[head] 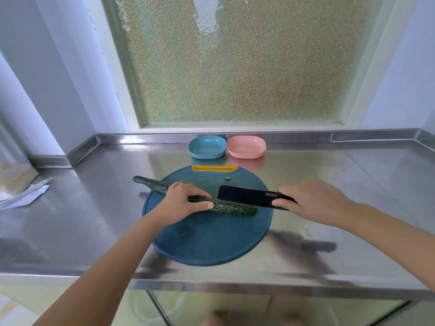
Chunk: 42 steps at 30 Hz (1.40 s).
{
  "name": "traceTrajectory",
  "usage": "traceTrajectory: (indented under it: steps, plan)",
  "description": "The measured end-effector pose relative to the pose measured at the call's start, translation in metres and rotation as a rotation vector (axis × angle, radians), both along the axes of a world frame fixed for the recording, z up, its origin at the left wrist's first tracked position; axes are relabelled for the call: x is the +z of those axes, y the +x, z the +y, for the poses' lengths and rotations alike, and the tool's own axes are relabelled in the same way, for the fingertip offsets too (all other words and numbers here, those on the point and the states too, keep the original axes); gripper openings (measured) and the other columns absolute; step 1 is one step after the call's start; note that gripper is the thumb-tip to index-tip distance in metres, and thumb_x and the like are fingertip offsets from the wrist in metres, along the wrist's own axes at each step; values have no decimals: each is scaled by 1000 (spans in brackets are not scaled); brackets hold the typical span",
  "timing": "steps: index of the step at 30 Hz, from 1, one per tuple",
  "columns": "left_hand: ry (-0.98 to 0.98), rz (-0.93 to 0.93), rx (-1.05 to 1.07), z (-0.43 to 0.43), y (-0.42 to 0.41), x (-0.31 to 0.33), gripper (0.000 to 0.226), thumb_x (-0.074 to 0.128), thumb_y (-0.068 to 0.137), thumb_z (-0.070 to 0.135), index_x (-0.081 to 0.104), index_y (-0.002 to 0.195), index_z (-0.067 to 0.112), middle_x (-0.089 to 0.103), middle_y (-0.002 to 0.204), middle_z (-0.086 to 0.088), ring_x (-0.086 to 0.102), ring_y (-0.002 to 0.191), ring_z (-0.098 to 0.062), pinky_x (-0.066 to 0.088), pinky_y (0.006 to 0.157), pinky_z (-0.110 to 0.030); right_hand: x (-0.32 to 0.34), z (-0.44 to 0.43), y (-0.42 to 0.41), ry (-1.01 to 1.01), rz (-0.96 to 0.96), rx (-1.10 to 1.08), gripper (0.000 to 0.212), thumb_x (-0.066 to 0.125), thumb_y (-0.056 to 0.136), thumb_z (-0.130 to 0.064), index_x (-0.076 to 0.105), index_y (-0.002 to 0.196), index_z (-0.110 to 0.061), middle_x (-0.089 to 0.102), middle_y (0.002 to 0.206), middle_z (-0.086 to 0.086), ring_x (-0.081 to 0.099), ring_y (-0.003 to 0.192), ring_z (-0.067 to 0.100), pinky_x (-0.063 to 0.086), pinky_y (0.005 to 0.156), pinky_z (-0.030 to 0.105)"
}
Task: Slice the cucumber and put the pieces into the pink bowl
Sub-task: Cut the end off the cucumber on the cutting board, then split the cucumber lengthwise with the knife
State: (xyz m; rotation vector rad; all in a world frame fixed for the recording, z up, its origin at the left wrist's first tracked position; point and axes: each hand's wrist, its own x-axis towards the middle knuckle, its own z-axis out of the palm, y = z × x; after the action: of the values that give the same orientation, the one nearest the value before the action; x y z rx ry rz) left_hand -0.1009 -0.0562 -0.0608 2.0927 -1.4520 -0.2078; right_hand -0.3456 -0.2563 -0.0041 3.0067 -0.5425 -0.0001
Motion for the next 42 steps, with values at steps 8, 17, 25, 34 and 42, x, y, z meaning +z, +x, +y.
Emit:
traceTrajectory:
  steps: [8, 17, 25, 34, 42]
  plan:
    - [17, 27, 14, 0, -3, 4, 57, 44, 52, 88, 65, 85, 48, 66, 94, 14, 47, 94, 10, 22, 105, -28, 2, 0, -4, -19, 16, 19, 39, 30, 98, -54, 35, 69, -28, 40, 57, -6, 35, 49, 9, 24, 47, 26]
    - [17, -27, 79, -8, -5, 1, 77, 34, 49, 97, 71, 83, 39, 68, 88, 18, 52, 92, 0, 20, 102, -25, 7, 1, -1, -33, 44, 50, 41, 31, 98, -52, 25, 63, -32, 37, 56, -7, 32, 48, 7, 19, 44, 25]
    - [49, -67, 106, -10, -4, 0, 84, 29, 47, 98, 72, 87, 38, 63, 82, 18, 53, 90, -8, 30, 102, -35, 10, 6, 1, -105, 100, 67, 36, 27, 100, -51, 33, 75, -26, 36, 58, -7, 31, 48, 8, 18, 44, 25]
    - [12, -48, 85, -9, -1, -5, 60, 40, 51, 93, 55, 79, 43, 65, 83, 14, 56, 88, -10, 33, 100, -39, 15, 17, 0, -154, 144, 48, 33, 25, 101, -48, 37, 86, -21, 36, 59, -6, 32, 48, 10, 19, 44, 27]
    - [3, 30, 81, -11, -1, 0, 50, 62, 59, 75, 61, 75, 28, 64, 85, 8, 55, 89, -8, 31, 102, -41, 25, 21, 3, -160, 195, 64, 36, 26, 102, -46, 48, 96, -18, 36, 62, -5, 33, 51, 9, 20, 45, 27]
